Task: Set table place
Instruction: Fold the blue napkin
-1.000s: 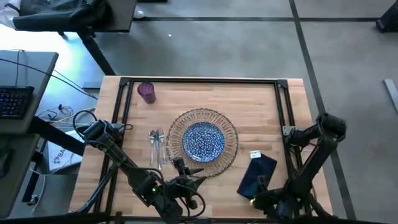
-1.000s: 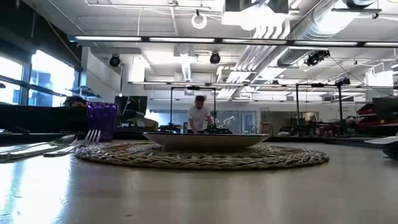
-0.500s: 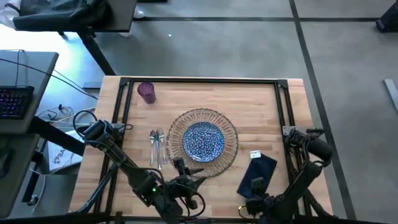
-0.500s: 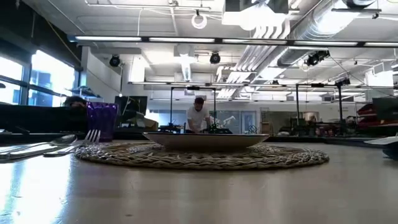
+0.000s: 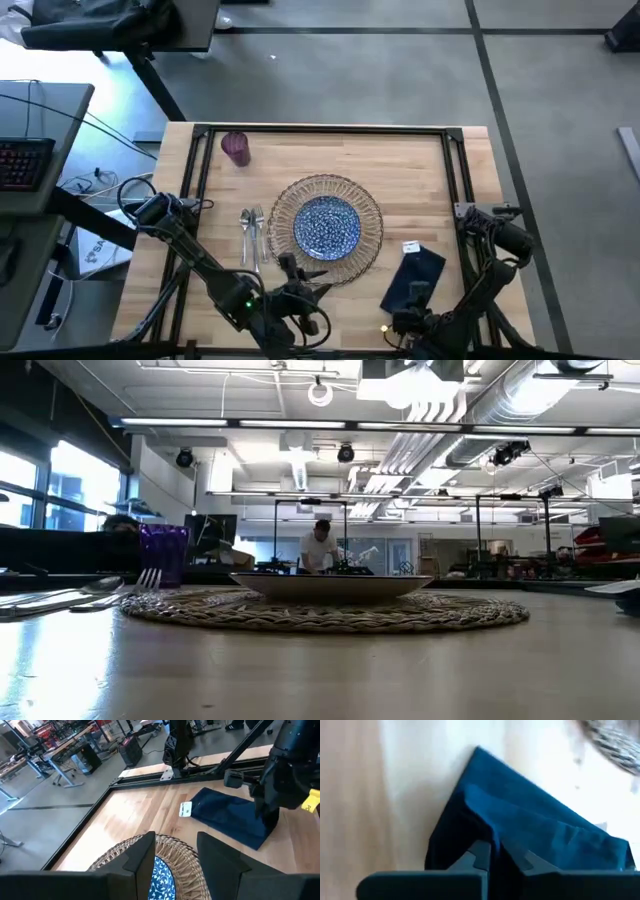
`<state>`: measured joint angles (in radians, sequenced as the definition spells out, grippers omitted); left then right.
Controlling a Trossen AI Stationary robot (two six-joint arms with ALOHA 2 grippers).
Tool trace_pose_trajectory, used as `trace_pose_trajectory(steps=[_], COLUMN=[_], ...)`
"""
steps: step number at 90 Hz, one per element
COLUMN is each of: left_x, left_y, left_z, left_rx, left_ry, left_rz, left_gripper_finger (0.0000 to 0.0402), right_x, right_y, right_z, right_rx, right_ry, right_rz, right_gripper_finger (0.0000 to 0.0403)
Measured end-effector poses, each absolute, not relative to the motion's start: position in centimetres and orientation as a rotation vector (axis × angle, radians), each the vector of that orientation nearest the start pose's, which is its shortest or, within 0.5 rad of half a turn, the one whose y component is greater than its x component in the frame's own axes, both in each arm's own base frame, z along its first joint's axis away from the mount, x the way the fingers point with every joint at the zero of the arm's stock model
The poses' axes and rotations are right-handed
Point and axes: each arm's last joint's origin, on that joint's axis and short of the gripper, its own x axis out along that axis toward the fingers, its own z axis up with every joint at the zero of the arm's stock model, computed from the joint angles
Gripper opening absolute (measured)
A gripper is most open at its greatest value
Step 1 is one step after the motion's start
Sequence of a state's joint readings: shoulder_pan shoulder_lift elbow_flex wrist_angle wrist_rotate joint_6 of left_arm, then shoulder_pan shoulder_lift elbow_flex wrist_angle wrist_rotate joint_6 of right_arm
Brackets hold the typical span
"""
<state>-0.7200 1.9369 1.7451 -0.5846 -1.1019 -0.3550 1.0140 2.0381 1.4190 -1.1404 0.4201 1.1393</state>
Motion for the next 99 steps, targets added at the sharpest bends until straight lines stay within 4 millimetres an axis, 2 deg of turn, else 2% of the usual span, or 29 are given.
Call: trace_pose_trajectory(steps=[16,25,52,76,82,92,99], left_x=[33.7,33.9,33.9,34.0,33.9,33.9,33.9], left_y=[-25.8,-25.6,-25.6,-25.6,-25.6,-25.6,-25.6], left_z=[30.5,30.5,30.5,30.4,30.4,30.4,30.4], left_rx=[0.279,0.279,0.274,0.265,0.262,0.259,0.259], left_ry=[0.406,0.407,0.408,0.414,0.414,0.413,0.413], left_rz=[0.441,0.446,0.448,0.434,0.434,0.434,0.434], left_gripper_finger=[0.0128,0.0128,0.0128,0.0128,0.0128,0.0128,0.0128], right_x=[19.4,19.5,20.3,20.7,20.8,20.9,21.0], right_y=[28.7,28.8,29.3,29.1,29.1,29.0,28.6], right_z=[17.0,17.2,13.6,13.6,13.6,13.7,13.9], right_rx=[-0.08,-0.019,0.057,0.044,0.048,0.063,0.127], right_ry=[1.103,1.01,0.985,0.932,0.916,0.84,0.754], right_rz=[-0.527,-0.559,-0.451,-0.459,-0.46,-0.49,-0.559], right_gripper_finger=[0.0,0.0,0.0002,0.006,0.0052,0.001,0.0006])
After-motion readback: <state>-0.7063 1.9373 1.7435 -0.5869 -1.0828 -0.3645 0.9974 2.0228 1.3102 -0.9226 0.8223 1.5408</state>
